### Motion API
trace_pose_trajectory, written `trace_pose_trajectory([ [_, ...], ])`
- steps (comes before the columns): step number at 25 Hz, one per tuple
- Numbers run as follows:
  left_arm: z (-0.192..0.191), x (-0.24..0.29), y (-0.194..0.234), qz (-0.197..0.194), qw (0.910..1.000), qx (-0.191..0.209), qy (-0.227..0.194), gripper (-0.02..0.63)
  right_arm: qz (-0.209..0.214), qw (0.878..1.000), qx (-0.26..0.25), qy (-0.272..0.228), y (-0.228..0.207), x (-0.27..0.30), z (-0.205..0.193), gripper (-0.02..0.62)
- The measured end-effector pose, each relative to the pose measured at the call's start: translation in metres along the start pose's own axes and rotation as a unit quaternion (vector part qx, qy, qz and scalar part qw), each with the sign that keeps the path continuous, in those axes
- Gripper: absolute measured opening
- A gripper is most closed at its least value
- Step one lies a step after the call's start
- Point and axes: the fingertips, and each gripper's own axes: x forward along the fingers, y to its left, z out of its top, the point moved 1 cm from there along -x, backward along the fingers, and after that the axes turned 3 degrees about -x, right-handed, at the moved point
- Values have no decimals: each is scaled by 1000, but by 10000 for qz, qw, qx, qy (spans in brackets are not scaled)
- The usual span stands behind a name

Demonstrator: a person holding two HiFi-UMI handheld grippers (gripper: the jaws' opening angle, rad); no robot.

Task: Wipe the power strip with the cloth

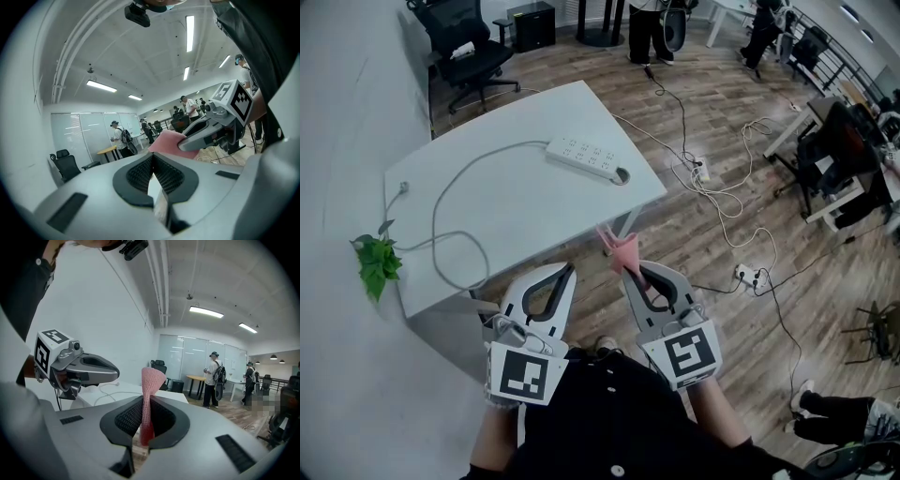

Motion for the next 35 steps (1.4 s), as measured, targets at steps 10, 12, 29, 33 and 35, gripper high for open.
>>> trace_pose_trajectory([
  [10,6,2,-11,52,10000,25,25,14,23,10000,7,-28,-6,-12,-4,51],
  [12,7,2,-15,75,10000,34,25,14,27,10000,19,-37,-8,-16,-6,51],
  [29,25,19,-60,390,9991,-73,126,14,73,9999,79,-123,-47,-62,-32,51],
  [33,25,20,-65,442,9989,-38,119,14,99,9998,61,-151,-52,-63,-37,51],
  [35,23,22,-66,454,9989,-15,147,14,125,9998,47,-175,-54,-62,-38,51],
])
